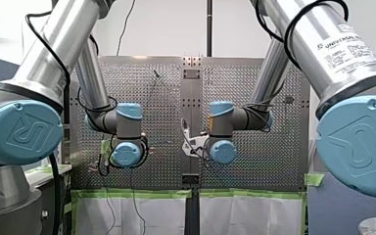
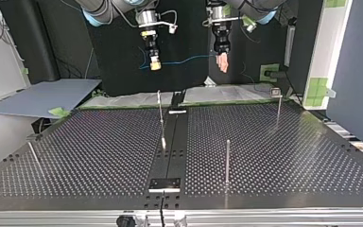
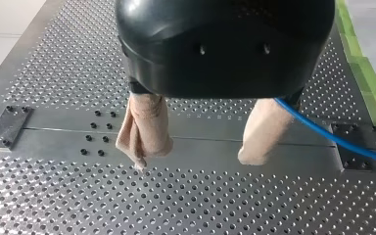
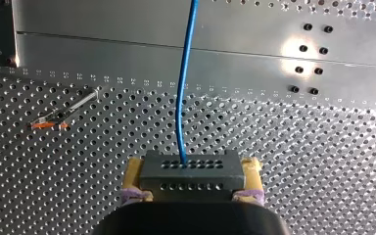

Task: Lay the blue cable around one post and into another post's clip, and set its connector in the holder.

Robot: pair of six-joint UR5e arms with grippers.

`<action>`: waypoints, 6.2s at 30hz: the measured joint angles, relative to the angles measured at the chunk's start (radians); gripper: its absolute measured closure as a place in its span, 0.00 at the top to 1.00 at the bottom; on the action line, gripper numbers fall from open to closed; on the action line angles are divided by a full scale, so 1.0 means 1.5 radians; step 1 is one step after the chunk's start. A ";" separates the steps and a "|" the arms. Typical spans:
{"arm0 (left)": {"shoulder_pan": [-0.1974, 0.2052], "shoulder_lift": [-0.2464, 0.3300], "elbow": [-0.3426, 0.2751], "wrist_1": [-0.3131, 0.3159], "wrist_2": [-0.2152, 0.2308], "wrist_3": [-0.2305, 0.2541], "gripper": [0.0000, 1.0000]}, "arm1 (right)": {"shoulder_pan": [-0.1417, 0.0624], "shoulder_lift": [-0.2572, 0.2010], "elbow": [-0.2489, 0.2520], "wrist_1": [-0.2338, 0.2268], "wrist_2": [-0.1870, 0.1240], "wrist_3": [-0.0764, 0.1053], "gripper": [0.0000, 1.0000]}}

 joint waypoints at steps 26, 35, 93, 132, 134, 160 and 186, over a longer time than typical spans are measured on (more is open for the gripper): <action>0.000 0.000 0.000 0.000 0.000 0.000 1.00 | 0.000 0.000 0.000 0.000 0.000 0.000 0.00; 0.000 0.000 0.000 0.000 0.000 0.000 1.00 | 0.000 0.000 0.000 0.000 0.000 0.000 0.00; -0.049 -0.049 0.024 -0.046 -0.050 -0.052 1.00 | 0.006 0.040 0.009 0.042 -0.024 -0.007 0.00; -0.073 -0.039 0.035 -0.196 -0.143 -0.126 1.00 | 0.006 -0.022 -0.108 0.131 -0.030 0.056 0.00; -0.072 -0.027 0.036 -0.209 -0.143 -0.128 1.00 | 0.005 -0.036 -0.112 0.146 -0.031 0.065 0.00; 0.007 0.144 0.170 -0.380 -0.083 -0.196 1.00 | -0.006 -0.227 -0.158 0.337 -0.083 0.085 0.00; 0.172 0.317 0.311 -0.552 0.034 -0.231 1.00 | -0.007 -0.274 -0.309 0.503 -0.093 0.081 0.00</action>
